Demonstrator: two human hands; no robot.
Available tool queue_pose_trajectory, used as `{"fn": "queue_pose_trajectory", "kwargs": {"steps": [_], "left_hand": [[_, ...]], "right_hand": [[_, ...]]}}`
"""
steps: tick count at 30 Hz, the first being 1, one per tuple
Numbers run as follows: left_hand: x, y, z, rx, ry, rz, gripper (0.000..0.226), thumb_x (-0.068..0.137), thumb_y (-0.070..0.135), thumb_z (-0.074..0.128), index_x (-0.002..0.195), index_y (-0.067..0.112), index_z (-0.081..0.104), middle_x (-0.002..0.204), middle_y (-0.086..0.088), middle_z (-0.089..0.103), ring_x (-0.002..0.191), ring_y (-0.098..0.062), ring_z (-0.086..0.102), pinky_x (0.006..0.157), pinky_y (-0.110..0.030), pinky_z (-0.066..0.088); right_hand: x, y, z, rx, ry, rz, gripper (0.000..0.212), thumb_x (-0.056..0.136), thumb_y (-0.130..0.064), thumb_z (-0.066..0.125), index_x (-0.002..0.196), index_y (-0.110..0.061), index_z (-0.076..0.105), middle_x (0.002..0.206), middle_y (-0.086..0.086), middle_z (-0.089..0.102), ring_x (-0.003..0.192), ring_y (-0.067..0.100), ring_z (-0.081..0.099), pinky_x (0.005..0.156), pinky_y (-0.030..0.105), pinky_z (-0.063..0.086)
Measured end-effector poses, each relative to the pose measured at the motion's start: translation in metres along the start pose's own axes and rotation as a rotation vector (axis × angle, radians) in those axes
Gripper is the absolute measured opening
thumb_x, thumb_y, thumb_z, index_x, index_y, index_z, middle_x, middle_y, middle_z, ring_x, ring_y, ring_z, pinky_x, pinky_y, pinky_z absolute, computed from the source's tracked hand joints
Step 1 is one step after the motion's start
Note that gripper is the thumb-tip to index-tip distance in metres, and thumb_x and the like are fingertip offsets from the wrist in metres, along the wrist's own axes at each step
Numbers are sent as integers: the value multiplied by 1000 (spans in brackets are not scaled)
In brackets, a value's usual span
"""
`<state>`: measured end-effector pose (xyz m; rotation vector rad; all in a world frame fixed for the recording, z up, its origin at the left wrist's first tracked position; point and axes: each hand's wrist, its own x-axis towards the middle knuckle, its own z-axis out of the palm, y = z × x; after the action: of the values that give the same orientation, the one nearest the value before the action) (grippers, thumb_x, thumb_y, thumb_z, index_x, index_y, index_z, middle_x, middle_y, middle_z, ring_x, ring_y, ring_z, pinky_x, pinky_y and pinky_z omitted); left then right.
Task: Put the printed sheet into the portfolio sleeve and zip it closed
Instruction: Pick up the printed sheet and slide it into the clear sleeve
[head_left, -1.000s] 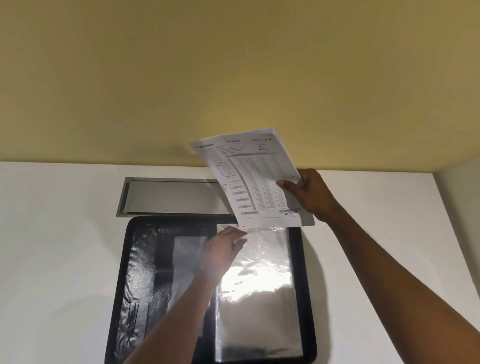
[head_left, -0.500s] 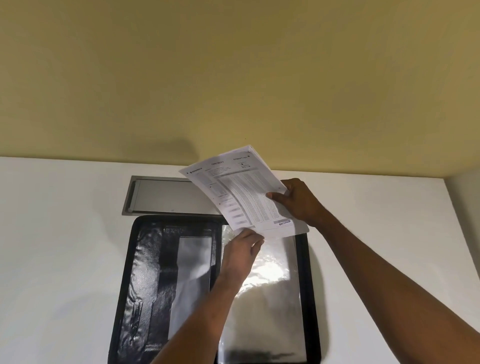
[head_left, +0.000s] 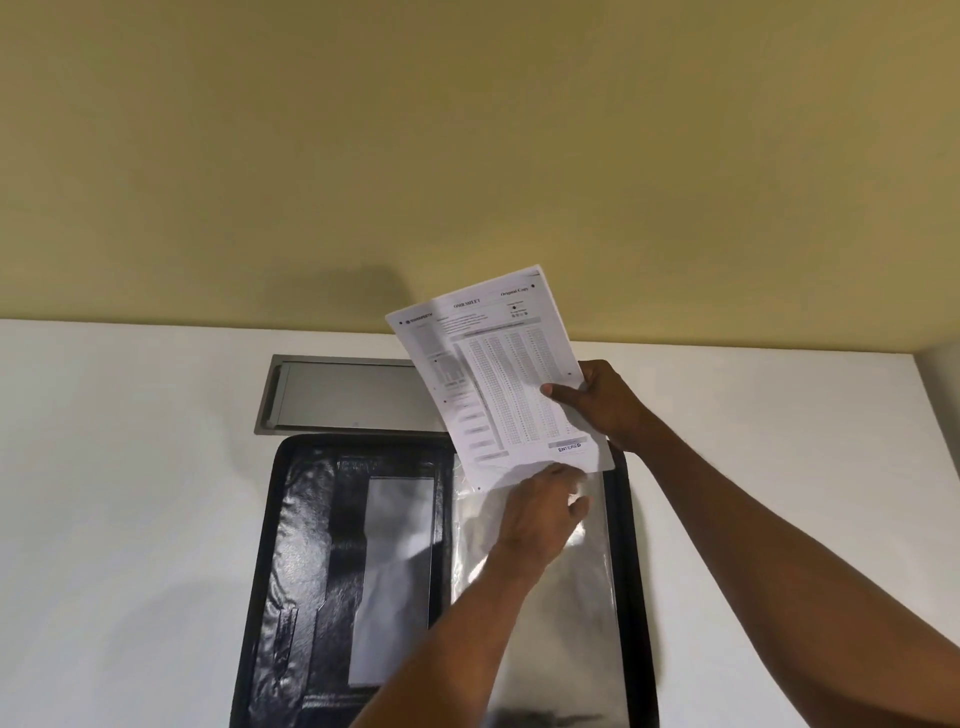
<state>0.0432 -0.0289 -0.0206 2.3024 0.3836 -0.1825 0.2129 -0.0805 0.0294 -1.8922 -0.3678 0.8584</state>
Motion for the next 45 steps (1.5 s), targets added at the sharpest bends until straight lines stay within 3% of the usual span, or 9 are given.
{"fn": "queue_pose_trajectory", "kwargs": {"steps": [4, 9, 13, 19, 26, 29, 33, 38, 45], "left_hand": [[4, 26, 5, 78, 53, -24, 14, 95, 19, 57, 84, 17, 66, 90, -3, 72, 81, -26, 67, 73, -37, 56], [8, 42, 0, 227, -69, -83, 15, 94, 18, 64, 82, 17, 72, 82, -4, 73, 72, -25, 70, 67, -32, 56], [2, 57, -4, 348, -138, -89, 30, 43, 19, 99, 52, 21, 70, 49, 6, 62, 40, -11, 60, 41, -17, 46], [2, 65, 4, 446, -96, -151, 28, 48, 12, 91, 70, 22, 78, 73, 1, 72, 65, -19, 68, 64, -26, 57], [4, 65, -4, 522, -60, -106, 29, 44, 12, 92, 61, 22, 71, 56, 2, 64, 60, -18, 64, 74, -27, 55], [6, 65, -4, 557, -10, -23, 27, 48, 10, 92, 67, 18, 75, 65, -1, 69, 70, -21, 68, 80, -31, 57], [8, 60, 1, 604, 68, 50, 20, 62, 10, 86, 79, 20, 80, 89, -2, 73, 93, -27, 70, 93, -37, 56], [11, 44, 5, 561, 118, 180, 19, 72, 14, 83, 89, 21, 78, 100, -2, 70, 100, -24, 64, 93, -37, 52], [20, 12, 8, 571, 125, 381, 21, 74, 13, 82, 91, 21, 74, 102, -5, 64, 100, -25, 52, 95, -38, 37]], "right_hand": [[1, 4, -2, 64, 1, -2, 31, 94, -15, 74, 123, -5, 73, 122, 8, 76, 109, 21, 74, 99, 42, 57], [2, 7, -2, 99, -6, 10, 33, 95, -10, 72, 126, 0, 70, 126, 12, 73, 115, 28, 71, 104, 44, 55], [6, 3, -2, 79, -27, -7, 30, 96, -9, 71, 124, 2, 71, 121, 10, 75, 96, 5, 75, 84, 20, 57], [16, -6, 2, 38, -50, 15, 22, 95, -11, 72, 117, -7, 74, 97, -7, 77, 75, -5, 72, 68, 13, 53], [17, -3, 11, 9, -37, 12, 27, 94, -14, 74, 119, -3, 74, 112, 9, 77, 91, 16, 73, 85, 32, 56], [17, -1, 12, -15, -24, 20, 25, 94, -15, 74, 116, -5, 75, 109, 7, 77, 86, 13, 72, 85, 32, 56], [16, 4, 12, 13, -33, 21, 29, 95, -12, 72, 122, -4, 73, 114, 3, 75, 90, 2, 72, 80, 17, 58], [15, 8, 15, 35, -15, 52, 32, 95, -14, 72, 125, -3, 71, 122, 11, 74, 106, 23, 71, 95, 37, 56], [16, 18, 19, 74, -4, 128, 36, 94, -18, 74, 128, -5, 70, 124, 10, 73, 110, 27, 70, 94, 35, 56]]}}
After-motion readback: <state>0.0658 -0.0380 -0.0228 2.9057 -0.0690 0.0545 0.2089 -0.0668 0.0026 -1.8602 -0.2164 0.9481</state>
